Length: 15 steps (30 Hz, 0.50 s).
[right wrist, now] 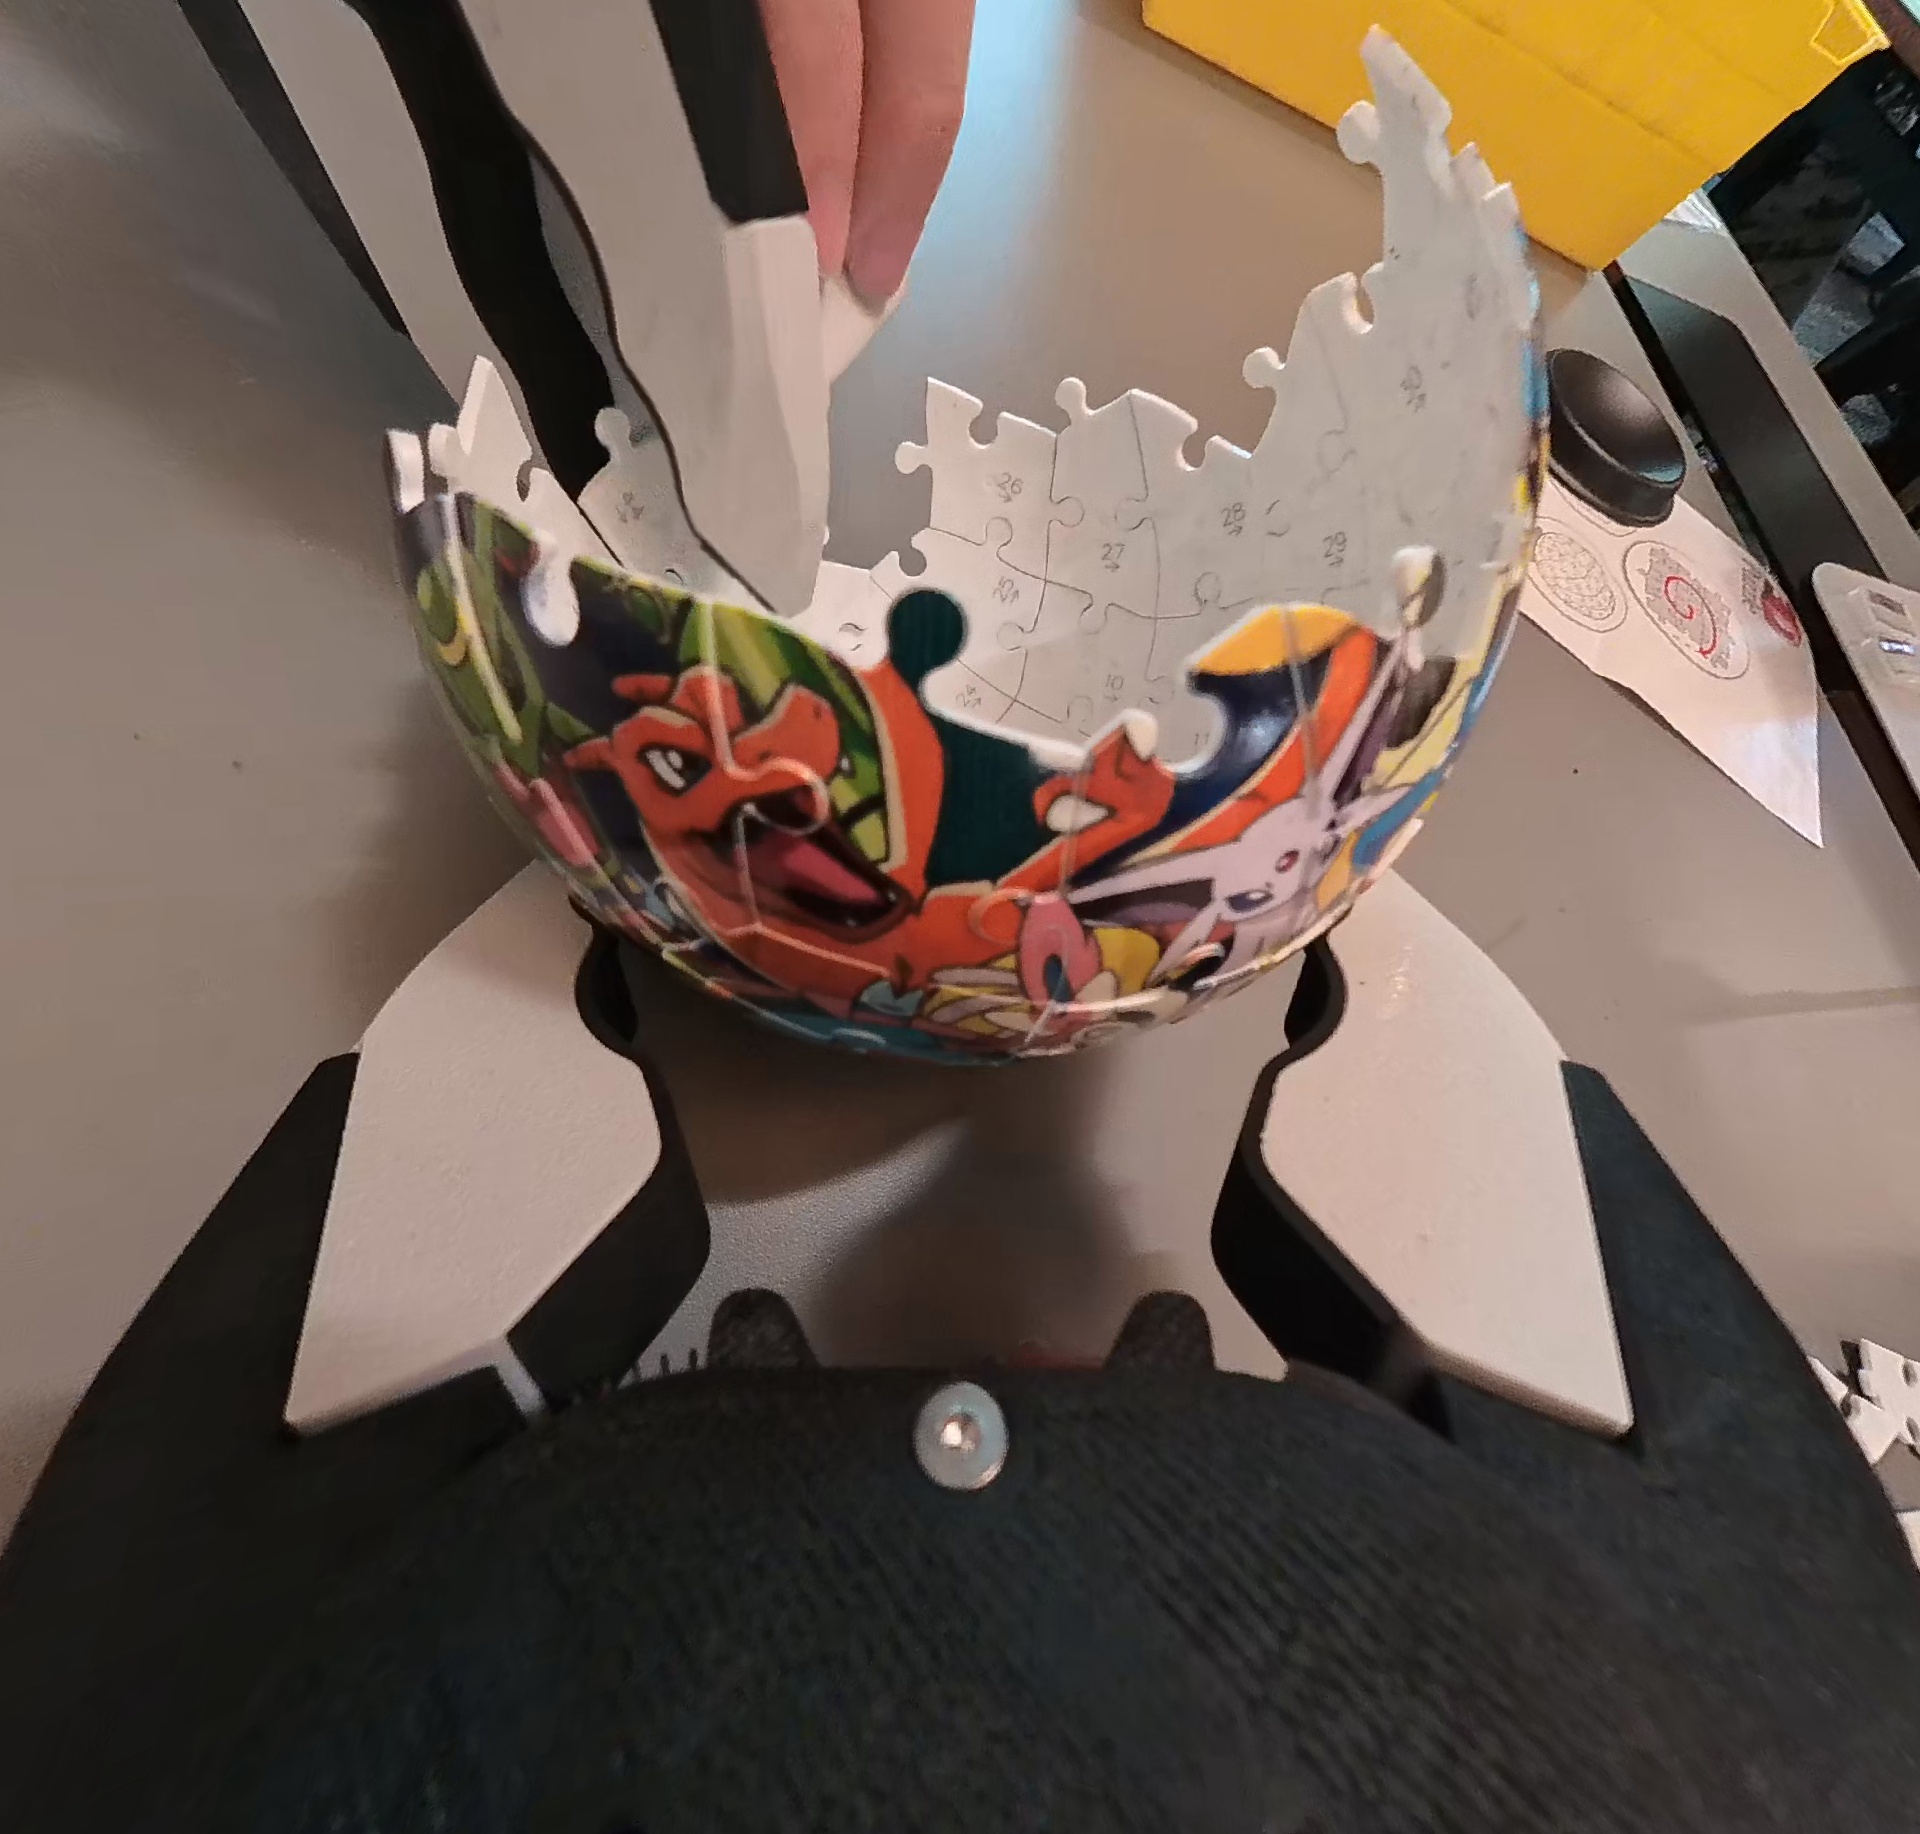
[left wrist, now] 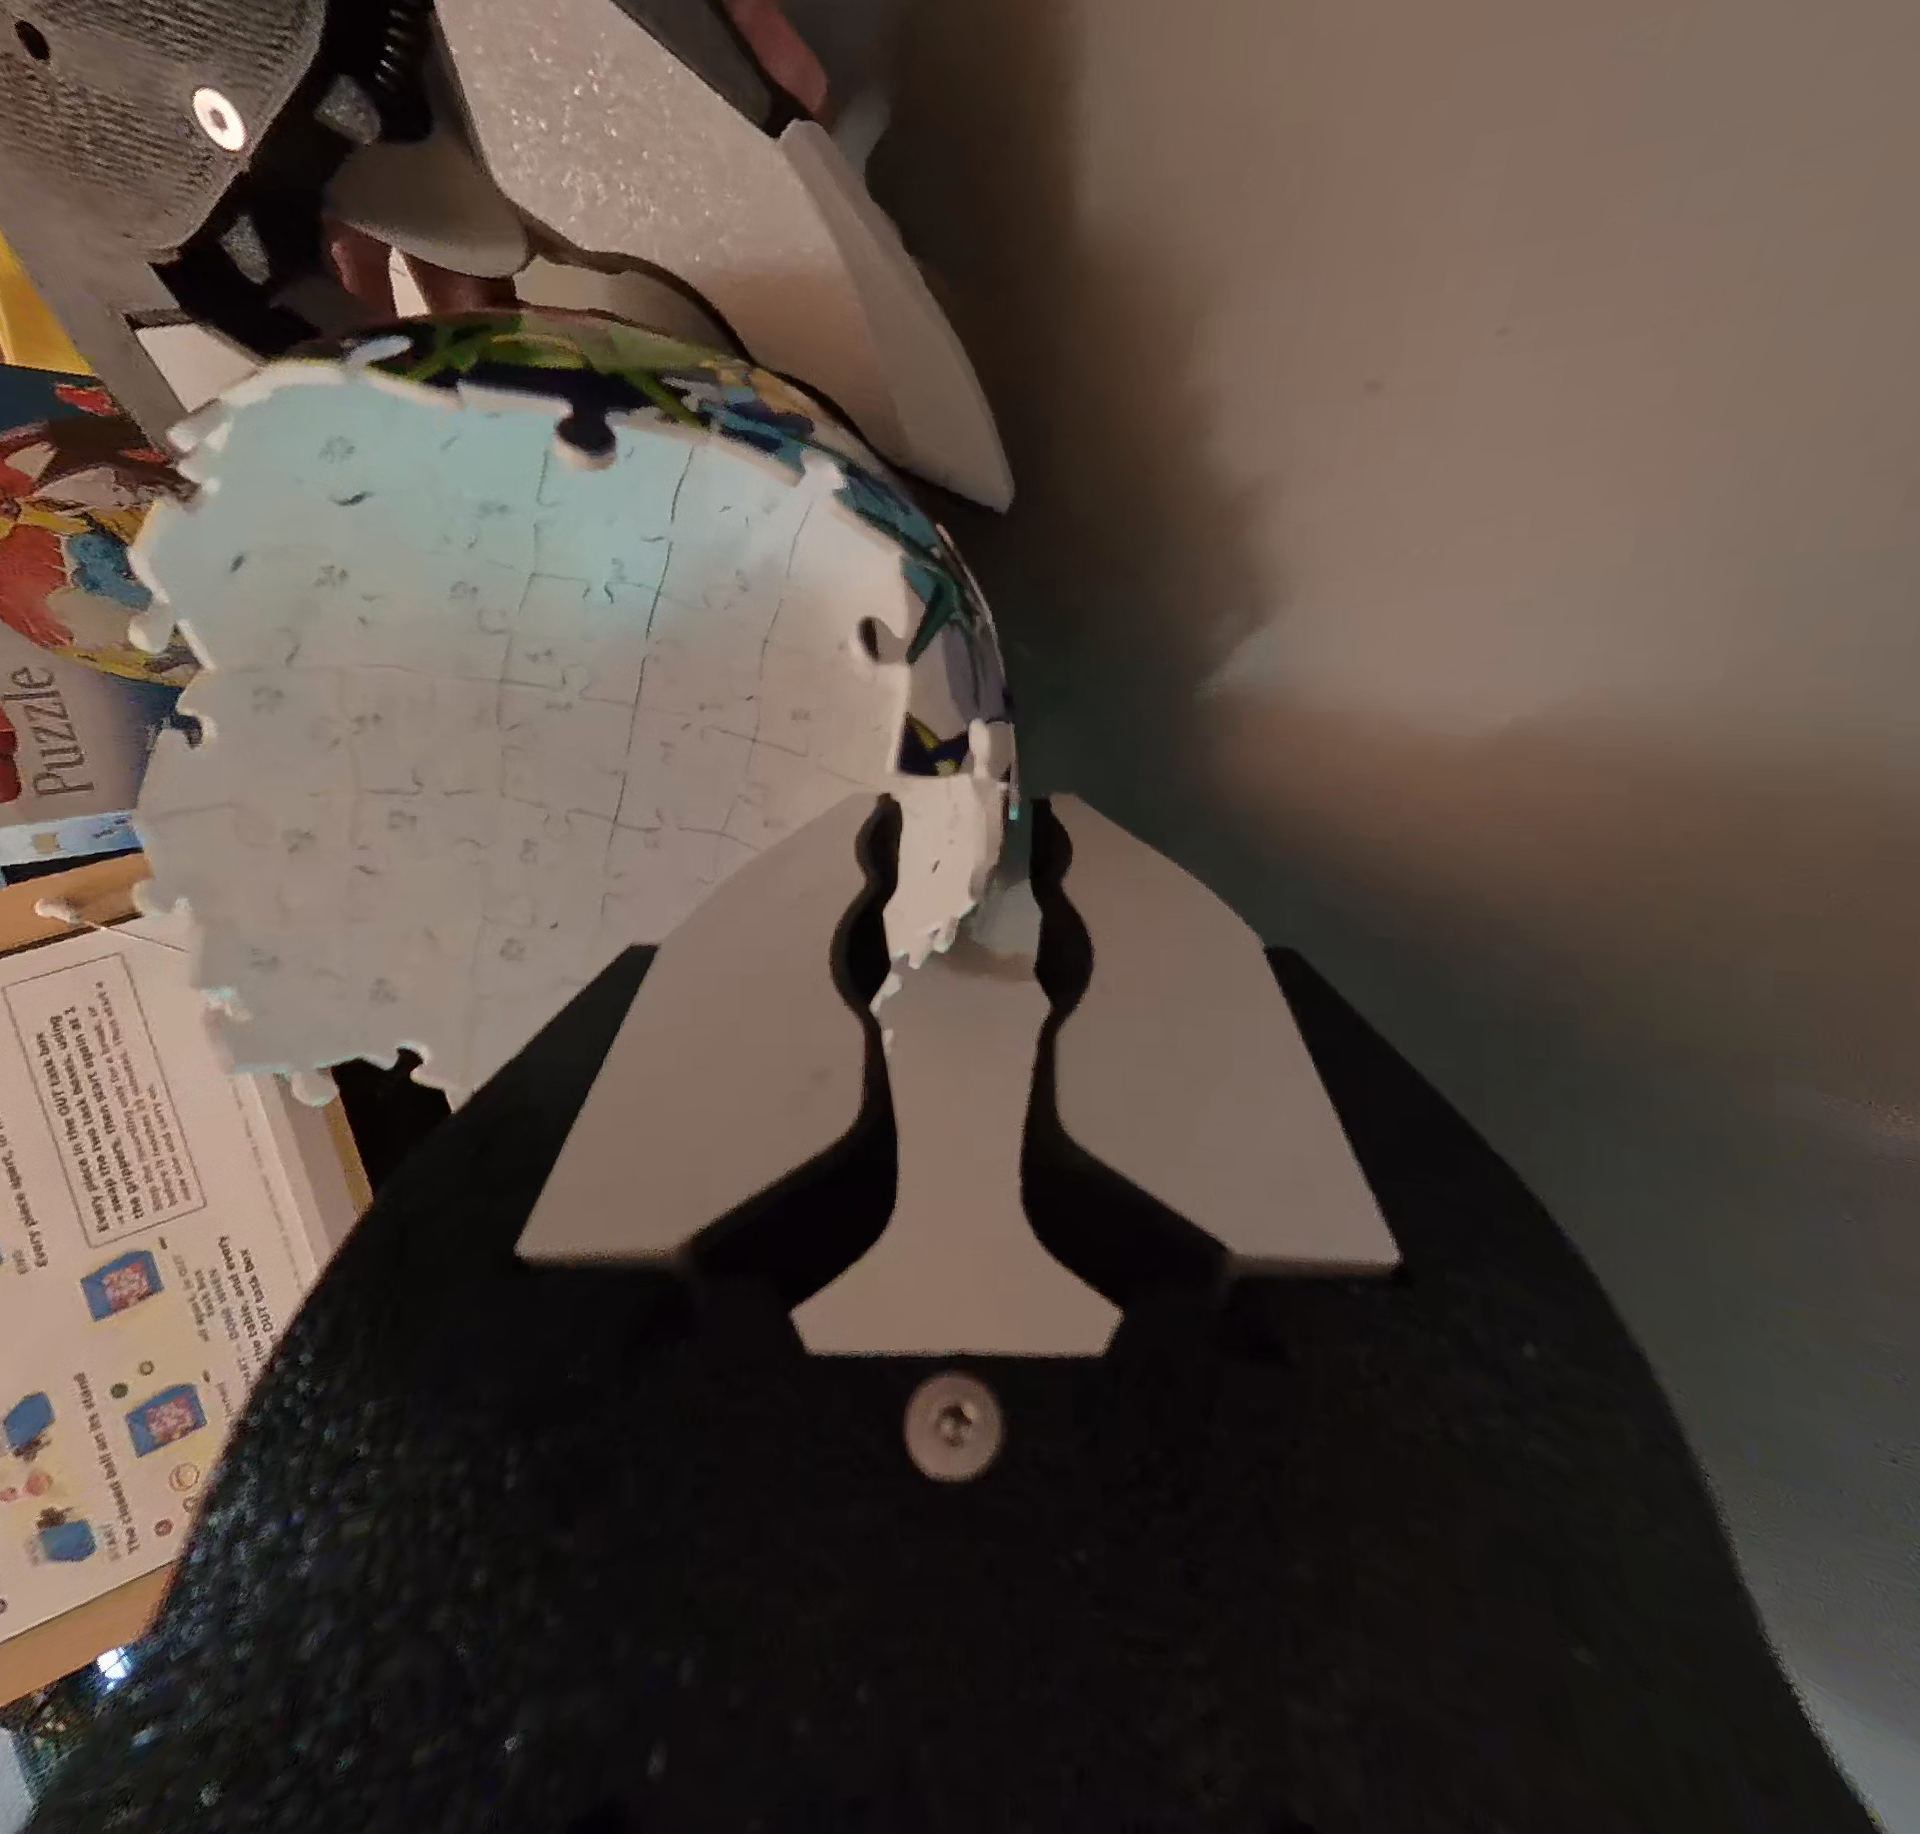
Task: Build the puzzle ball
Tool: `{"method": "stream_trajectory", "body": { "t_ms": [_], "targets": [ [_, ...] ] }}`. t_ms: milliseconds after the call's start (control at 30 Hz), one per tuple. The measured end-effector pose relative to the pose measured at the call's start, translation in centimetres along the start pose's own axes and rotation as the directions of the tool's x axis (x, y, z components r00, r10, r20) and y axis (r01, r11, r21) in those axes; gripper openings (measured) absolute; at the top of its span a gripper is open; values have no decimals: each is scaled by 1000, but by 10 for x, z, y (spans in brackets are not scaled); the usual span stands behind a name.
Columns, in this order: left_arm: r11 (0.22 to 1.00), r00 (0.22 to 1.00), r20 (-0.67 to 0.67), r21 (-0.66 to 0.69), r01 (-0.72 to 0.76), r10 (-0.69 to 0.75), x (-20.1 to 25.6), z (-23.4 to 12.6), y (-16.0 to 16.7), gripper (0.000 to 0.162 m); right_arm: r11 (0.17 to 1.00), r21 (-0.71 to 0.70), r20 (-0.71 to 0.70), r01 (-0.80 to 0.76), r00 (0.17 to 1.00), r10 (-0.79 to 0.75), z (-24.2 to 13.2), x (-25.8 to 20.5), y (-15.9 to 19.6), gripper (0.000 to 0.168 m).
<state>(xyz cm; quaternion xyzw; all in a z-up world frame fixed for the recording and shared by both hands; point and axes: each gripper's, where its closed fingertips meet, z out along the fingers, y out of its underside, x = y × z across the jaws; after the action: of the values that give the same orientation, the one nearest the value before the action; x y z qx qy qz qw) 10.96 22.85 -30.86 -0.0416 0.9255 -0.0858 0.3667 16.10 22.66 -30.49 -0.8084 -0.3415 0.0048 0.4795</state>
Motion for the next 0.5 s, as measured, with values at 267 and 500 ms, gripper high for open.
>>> {"method": "stream_trajectory", "body": {
  "t_ms": [267,500],
  "targets": [
    [997,996,44,-27,-78,79,2,1,1,14,1000,0,0,0,1000,0,0,0,0,125],
    [997,995,62,-2,-76,76,2,-8,-3,9,1000,-1,1,-1,1000,1,0,0,0,125]
  ]
}}
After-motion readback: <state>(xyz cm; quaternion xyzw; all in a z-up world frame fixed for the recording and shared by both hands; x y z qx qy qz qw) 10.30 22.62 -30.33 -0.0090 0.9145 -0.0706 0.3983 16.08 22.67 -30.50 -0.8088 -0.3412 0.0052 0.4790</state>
